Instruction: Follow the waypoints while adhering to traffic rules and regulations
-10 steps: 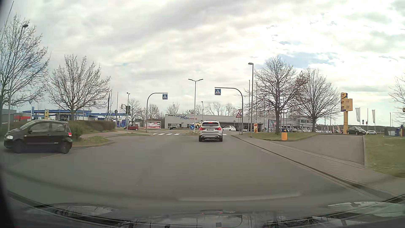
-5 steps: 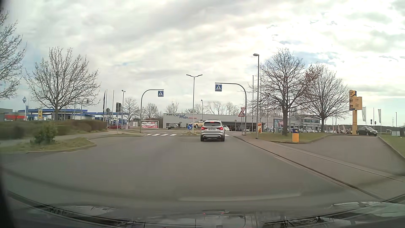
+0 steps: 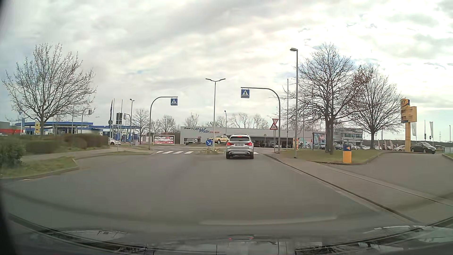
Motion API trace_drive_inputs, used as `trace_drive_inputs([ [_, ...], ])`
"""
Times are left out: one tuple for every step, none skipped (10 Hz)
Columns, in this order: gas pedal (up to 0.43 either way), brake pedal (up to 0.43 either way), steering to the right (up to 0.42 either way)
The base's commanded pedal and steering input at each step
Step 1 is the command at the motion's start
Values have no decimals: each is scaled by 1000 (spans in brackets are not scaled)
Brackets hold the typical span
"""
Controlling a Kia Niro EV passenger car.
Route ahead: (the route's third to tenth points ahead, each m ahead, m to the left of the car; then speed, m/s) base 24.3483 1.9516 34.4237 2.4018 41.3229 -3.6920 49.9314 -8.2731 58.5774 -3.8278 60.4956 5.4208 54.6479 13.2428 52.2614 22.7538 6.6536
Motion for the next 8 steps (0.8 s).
trace_drive_inputs([
  [98, 0, -1],
  [98, 0, -1],
  [98, 0, -1],
  [98, 0, -1],
  [98, 0, 0],
  [98, 0, 0],
  [98, 0, 1],
  [98, 0, 1],
])
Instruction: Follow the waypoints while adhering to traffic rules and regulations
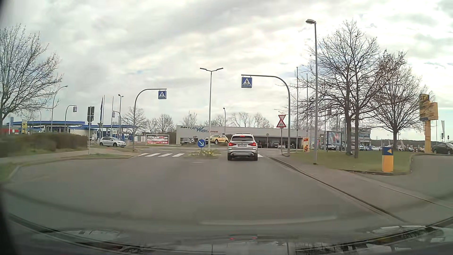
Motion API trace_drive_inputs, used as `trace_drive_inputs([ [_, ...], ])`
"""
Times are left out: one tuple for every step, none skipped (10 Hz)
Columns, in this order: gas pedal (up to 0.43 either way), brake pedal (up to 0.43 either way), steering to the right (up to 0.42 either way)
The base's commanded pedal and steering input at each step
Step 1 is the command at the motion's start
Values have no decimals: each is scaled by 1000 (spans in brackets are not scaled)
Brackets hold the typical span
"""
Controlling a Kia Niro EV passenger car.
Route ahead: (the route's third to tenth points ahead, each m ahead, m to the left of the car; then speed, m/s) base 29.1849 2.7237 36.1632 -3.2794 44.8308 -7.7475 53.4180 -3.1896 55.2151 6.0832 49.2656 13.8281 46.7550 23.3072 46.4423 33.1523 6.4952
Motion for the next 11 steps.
trace_drive_inputs([
  [98, 0, 1],
  [67, 0, 1],
  [39, 0, 1],
  [28, 0, 3],
  [20, 0, 8],
  [8, 0, 11],
  [0, 0, 11],
  [0, 0, 8],
  [0, 0, 4],
  [0, 0, 4],
  [0, 0, 4],
])
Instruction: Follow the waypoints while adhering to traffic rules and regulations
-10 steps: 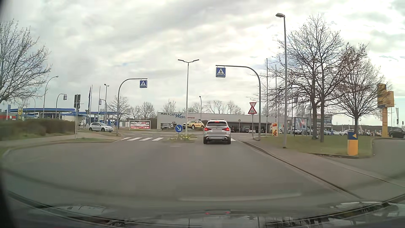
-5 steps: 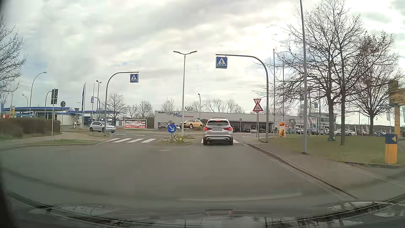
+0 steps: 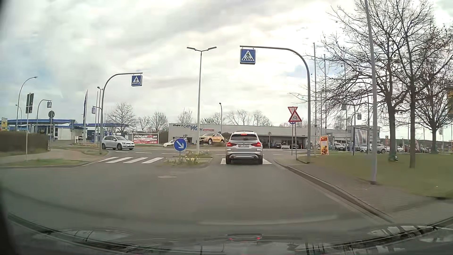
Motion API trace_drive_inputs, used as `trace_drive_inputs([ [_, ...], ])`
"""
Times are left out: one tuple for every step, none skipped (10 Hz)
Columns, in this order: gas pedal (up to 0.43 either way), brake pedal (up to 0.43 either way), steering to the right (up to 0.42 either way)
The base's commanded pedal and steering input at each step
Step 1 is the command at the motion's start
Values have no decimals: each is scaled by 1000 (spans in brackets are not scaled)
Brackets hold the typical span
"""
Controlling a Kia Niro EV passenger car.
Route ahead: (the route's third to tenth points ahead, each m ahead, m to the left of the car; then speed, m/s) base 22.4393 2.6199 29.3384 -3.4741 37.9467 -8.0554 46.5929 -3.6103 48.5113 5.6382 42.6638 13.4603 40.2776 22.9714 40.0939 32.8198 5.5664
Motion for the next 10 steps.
trace_drive_inputs([
  [0, 0, 4],
  [0, 0, 5],
  [0, 0, 7],
  [0, 0, 7],
  [0, 0, 7],
  [0, 0, 7],
  [0, 0, 7],
  [0, 0, 7],
  [0, 0, 7],
  [0, 0, 9],
])
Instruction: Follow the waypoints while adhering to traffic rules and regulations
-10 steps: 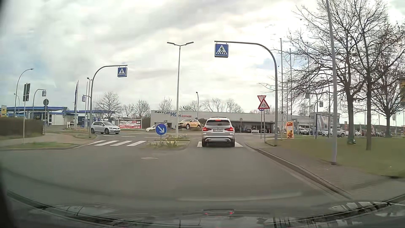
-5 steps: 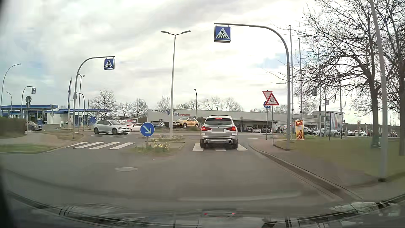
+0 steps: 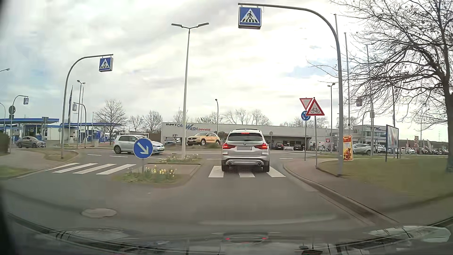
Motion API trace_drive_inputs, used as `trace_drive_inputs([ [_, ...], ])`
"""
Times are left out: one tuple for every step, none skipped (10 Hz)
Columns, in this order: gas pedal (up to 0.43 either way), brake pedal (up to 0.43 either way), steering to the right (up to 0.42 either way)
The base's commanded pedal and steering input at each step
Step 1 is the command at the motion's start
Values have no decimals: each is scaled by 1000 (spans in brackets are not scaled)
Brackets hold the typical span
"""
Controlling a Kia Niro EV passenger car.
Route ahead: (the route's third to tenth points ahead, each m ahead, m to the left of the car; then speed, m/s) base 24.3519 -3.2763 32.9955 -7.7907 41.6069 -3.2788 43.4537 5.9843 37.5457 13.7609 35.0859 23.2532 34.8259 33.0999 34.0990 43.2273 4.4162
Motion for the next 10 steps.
trace_drive_inputs([
  [0, 0, 10],
  [0, 0, 10],
  [0, 0, 11],
  [0, 0, 12],
  [0, 0, 12],
  [0, 12, 11],
  [0, 18, 10],
  [0, 55, 5],
  [0, 79, 0],
  [0, 98, -1],
])
